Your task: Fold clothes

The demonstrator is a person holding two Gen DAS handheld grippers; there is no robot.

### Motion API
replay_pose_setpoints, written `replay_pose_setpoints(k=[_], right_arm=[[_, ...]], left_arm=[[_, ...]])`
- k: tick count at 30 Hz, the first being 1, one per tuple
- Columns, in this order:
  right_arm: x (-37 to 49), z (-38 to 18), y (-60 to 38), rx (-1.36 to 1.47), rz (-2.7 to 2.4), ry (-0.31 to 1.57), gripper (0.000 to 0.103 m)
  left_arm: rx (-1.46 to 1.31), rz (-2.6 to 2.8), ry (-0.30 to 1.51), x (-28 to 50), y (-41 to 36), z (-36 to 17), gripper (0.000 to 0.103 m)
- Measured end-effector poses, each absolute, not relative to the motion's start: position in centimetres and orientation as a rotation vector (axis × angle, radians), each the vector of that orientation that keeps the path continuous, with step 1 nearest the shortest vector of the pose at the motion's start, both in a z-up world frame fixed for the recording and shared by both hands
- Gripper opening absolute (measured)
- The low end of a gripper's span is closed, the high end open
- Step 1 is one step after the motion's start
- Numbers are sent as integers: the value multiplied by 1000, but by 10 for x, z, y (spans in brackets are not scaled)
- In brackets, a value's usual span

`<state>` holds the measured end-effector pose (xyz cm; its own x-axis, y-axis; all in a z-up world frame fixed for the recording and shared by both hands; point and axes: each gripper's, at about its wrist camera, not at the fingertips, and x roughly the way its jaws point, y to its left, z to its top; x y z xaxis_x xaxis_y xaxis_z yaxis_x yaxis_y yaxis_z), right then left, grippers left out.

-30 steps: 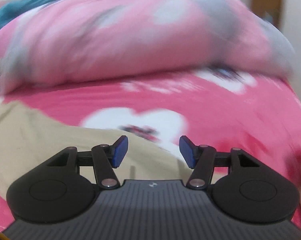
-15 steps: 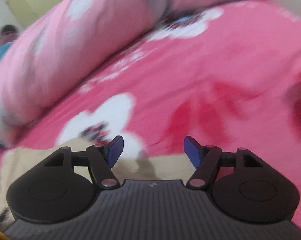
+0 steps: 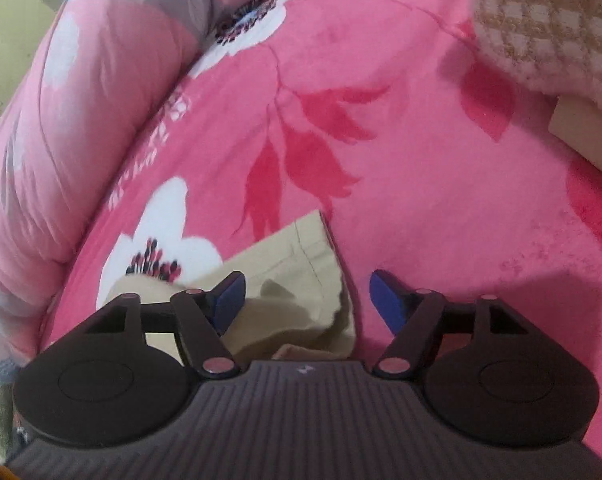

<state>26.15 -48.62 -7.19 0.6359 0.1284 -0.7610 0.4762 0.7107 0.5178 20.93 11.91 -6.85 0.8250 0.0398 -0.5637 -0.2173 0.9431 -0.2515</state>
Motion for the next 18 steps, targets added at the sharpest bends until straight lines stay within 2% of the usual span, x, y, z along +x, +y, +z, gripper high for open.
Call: replay_pose_setpoints(k=[2, 3, 4, 5, 6, 9, 14, 17, 18], right_arm=[[267, -69, -475, 762, -215, 894, 72], [271, -67, -469, 733, -213, 911, 64], [274, -64, -462, 697, -219, 925, 44], [276, -60, -454, 647, -238, 931, 31], [278, -54, -446, 601, -246, 919, 11], [282, -22, -416, 472, -189, 789, 7], [268, 23, -293, -41, 104, 633, 7], [235, 4, -217, -405, 275, 605, 15], [221, -9, -199, -511, 306, 608, 27]], left_arm=[[-314, 139, 587, 209, 119, -69, 59], [-315, 139, 587, 209, 119, -69, 59], [-316, 139, 587, 209, 120, -69, 59], [-316, 140, 587, 210, 120, -69, 59], [-317, 140, 587, 210, 120, -68, 59], [-321, 139, 586, 209, 120, -69, 59], [-321, 139, 587, 210, 120, -69, 59], [-322, 138, 586, 209, 120, -69, 59], [-322, 138, 586, 210, 121, -69, 59]])
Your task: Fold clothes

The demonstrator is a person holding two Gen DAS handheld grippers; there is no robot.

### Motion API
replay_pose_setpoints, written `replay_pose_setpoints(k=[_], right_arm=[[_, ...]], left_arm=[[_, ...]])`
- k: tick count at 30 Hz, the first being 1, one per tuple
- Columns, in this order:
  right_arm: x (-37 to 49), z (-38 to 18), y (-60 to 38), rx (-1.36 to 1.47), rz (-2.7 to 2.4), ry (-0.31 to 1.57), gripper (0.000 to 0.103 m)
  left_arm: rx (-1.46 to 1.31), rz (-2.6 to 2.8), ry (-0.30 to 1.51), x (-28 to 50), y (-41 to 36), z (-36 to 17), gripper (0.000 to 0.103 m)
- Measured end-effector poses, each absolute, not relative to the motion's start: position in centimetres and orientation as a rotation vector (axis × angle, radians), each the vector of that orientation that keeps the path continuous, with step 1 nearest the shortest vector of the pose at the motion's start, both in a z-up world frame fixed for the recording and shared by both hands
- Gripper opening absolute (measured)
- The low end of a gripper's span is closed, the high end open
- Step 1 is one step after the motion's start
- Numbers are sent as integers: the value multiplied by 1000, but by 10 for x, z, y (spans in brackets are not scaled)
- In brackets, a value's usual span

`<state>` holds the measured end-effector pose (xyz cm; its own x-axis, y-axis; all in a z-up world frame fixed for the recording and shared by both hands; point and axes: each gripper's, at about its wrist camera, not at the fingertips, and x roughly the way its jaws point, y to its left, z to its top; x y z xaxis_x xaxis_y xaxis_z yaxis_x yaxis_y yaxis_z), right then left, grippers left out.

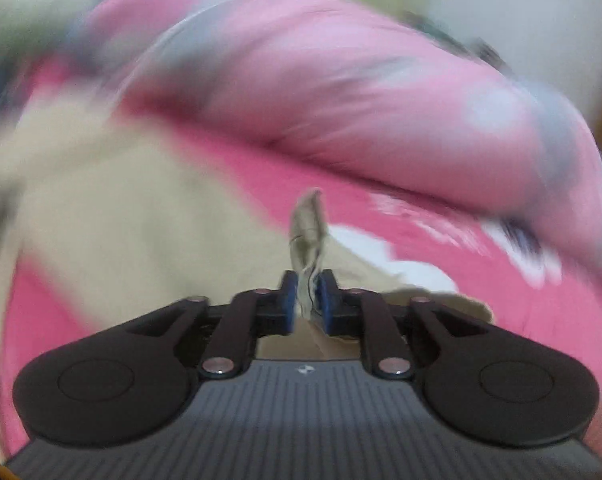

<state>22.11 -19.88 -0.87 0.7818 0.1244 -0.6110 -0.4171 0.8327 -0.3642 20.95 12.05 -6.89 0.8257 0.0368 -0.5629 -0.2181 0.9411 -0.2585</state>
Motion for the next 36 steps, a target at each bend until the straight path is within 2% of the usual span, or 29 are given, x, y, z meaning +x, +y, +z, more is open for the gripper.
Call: replay_pose_setpoints(k=[1, 3, 10, 15, 22, 23, 24, 25, 30, 36], right_arm=[[207, -21, -184, -596, 345, 613, 37], [178, -38, -169, -670, 453, 629, 47], [123, -31, -188, -692, 539, 595, 64], [138, -35, -207, -636, 446, 659, 65], [173, -70, -191, -601, 462, 734, 64], [177, -70, -195, -568, 461, 733, 62], [183, -66, -201, -522, 441, 743, 41], [188, -63, -210, -481, 414, 751, 10], [194, -37, -270, -384, 257, 724, 9], [205, 3, -394, -33, -23, 603, 9]], left_arm=[[-322, 138, 586, 210, 121, -69, 59], [-323, 138, 586, 210, 121, -69, 59], [-319, 138, 586, 209, 121, -69, 59], [-314, 140, 586, 210, 121, -69, 59], [-314, 140, 585, 210, 120, -70, 59], [-314, 140, 584, 209, 120, -70, 59], [-313, 140, 584, 210, 120, -70, 59], [-312, 141, 584, 210, 120, -70, 59], [-306, 144, 583, 210, 119, -70, 59], [-297, 146, 584, 210, 118, -71, 59]])
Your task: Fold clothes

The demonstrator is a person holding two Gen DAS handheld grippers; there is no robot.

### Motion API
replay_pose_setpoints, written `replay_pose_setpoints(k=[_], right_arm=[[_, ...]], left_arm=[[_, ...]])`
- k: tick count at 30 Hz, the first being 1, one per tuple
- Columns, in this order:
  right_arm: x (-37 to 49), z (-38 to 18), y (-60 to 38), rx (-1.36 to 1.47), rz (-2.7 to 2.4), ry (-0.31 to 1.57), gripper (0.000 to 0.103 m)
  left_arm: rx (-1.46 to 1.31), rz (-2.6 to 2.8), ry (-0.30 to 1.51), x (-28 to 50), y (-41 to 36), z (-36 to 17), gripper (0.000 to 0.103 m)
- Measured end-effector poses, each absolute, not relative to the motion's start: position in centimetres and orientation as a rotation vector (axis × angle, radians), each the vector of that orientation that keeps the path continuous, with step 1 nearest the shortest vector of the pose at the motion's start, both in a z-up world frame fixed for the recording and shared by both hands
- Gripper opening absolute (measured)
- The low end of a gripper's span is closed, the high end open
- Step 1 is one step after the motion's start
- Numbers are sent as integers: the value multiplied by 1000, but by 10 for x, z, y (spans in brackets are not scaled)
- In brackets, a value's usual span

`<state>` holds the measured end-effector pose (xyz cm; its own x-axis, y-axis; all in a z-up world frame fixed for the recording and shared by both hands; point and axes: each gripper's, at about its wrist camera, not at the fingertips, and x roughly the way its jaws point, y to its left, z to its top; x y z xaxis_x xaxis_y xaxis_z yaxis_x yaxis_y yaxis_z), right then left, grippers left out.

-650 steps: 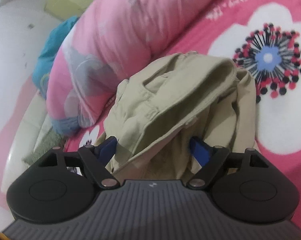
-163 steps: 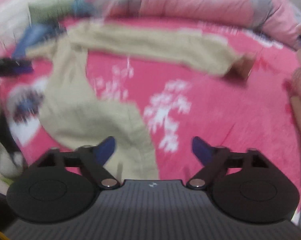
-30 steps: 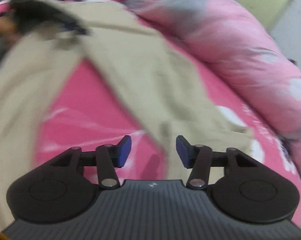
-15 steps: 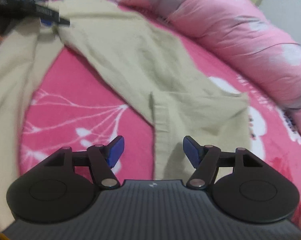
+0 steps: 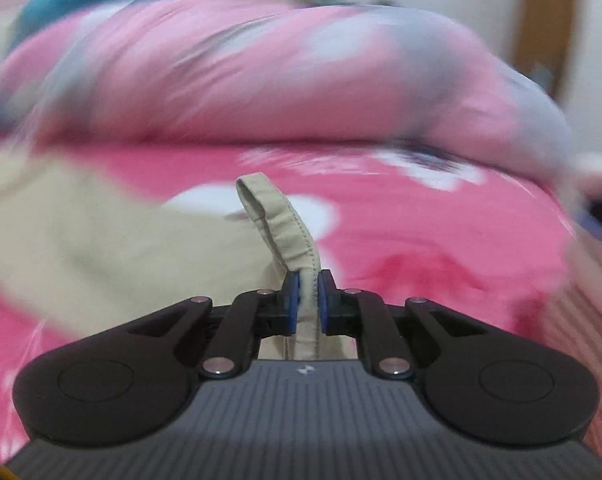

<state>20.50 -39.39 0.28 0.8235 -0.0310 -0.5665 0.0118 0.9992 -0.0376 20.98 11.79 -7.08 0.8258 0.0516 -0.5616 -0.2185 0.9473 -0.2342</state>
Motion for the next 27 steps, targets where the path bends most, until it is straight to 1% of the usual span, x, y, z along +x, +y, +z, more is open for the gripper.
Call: replay_pose_setpoints(k=[2, 4, 5, 8, 9, 10, 11, 13, 16, 21, 23, 24, 26, 27], right_arm=[[213, -12, -433, 71, -90, 655, 10], [217, -30, -464, 180, -158, 704, 17], [217, -39, -477, 235, -196, 722, 17], [212, -51, -505, 407, -215, 704, 20], [212, -51, -510, 448, -196, 691, 23], [215, -50, -512, 464, -176, 682, 31], [220, -49, -513, 474, -160, 672, 35], [238, -46, -512, 475, -142, 654, 56], [273, -44, -516, 488, -133, 657, 58], [320, -63, -518, 450, -190, 761, 58], [326, -67, -515, 421, -185, 768, 64], [327, -67, -513, 419, -179, 769, 66], [325, -66, -509, 401, -152, 783, 63], [323, -65, -505, 383, -136, 793, 58]], left_arm=[[-296, 145, 584, 210, 118, -71, 60], [-294, 146, 584, 210, 118, -71, 60], [-293, 146, 584, 210, 118, -71, 60], [-293, 147, 584, 210, 117, -71, 60], [-293, 147, 584, 210, 117, -71, 60], [-293, 147, 584, 210, 117, -71, 60], [-293, 147, 584, 210, 117, -71, 60], [-294, 147, 584, 210, 117, -71, 60], [-293, 147, 584, 210, 117, -71, 60], [-276, 148, 582, 211, 114, -71, 62], [-268, 149, 582, 212, 113, -71, 63], [-267, 149, 581, 212, 113, -71, 63], [-266, 148, 580, 212, 113, -71, 63], [-266, 148, 579, 212, 113, -71, 63]])
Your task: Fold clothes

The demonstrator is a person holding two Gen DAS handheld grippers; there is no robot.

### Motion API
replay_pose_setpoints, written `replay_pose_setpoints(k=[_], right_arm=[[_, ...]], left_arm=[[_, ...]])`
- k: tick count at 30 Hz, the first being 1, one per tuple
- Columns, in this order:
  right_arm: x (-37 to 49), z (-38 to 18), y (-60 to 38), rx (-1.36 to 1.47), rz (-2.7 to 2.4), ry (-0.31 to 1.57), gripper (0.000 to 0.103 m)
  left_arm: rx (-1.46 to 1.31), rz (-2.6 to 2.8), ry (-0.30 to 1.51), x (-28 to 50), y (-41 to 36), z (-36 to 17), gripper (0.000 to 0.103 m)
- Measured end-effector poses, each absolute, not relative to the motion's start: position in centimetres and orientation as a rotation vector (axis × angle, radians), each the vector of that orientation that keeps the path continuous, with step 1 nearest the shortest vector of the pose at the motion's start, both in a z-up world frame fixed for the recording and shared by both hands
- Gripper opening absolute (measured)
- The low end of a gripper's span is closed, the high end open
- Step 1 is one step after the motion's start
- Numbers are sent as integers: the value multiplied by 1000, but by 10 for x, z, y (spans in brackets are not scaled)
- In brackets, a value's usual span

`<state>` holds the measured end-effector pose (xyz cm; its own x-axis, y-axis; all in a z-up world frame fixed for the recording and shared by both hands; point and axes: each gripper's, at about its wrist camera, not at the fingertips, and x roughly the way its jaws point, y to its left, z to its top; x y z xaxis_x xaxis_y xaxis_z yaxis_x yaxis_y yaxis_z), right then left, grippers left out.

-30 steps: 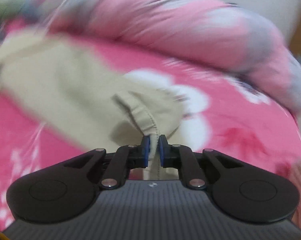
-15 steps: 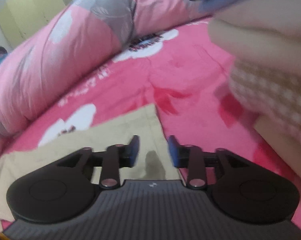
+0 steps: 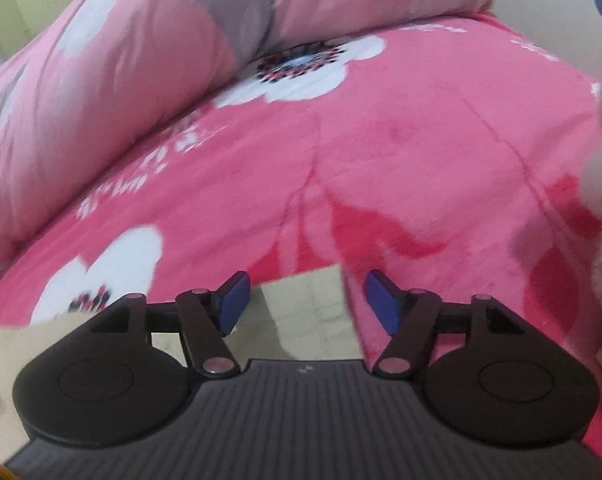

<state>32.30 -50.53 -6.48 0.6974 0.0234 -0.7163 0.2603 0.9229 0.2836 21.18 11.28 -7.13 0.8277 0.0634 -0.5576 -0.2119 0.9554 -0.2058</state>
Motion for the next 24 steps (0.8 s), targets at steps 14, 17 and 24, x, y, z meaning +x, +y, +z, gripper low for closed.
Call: replay_pose_setpoints(k=[14, 17, 24], right_arm=[[309, -5, -454, -50, -193, 640, 9], [320, -7, -461, -48, -232, 658, 9], [354, -52, -458, -131, -312, 759, 19]], left_arm=[[-245, 150, 562, 212, 110, -69, 64], [-241, 147, 564, 211, 110, -69, 64], [-239, 145, 570, 211, 111, -69, 64]])
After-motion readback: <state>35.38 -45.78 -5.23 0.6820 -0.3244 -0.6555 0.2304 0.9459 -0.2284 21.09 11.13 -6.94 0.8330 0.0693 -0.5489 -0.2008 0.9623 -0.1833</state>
